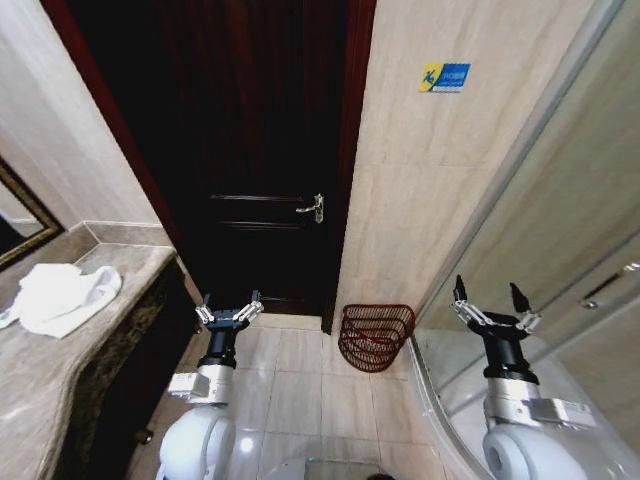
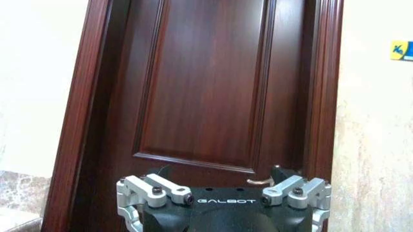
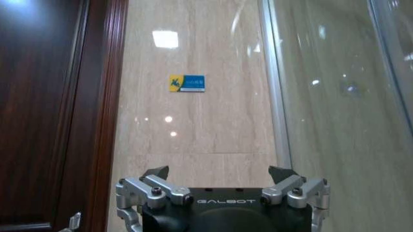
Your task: Discard the used towel into the hamper.
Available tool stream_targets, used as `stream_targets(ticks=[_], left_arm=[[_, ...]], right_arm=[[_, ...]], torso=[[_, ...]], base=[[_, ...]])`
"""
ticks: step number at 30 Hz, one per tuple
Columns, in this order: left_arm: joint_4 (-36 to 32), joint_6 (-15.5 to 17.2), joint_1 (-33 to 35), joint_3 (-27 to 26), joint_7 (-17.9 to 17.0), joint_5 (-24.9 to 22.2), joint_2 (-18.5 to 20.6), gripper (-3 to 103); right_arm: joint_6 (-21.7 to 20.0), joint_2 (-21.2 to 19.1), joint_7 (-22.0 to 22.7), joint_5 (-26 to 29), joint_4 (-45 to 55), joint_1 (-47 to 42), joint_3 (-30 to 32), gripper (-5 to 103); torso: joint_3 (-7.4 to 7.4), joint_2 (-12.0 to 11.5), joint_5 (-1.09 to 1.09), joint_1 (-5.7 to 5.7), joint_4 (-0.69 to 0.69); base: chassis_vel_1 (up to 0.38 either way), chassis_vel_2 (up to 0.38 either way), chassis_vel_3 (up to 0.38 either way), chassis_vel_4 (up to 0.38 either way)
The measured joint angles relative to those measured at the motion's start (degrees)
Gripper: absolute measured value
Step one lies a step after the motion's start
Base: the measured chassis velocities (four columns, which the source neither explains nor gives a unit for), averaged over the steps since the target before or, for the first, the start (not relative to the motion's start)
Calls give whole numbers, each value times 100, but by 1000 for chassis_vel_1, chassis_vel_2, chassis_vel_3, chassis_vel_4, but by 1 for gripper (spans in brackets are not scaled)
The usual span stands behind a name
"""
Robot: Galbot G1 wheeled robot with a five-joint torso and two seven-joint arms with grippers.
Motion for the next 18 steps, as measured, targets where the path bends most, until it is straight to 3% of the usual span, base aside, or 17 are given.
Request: stream_targets(ticks=[18], left_arm=[[-11,8,28,36,-1,19,-34,100]], right_arm=[[-41,-5,-72,32,44,-8,6,100]], torso=[[-2,2,0,-5,-1]], base=[[8,9,-9,-10]])
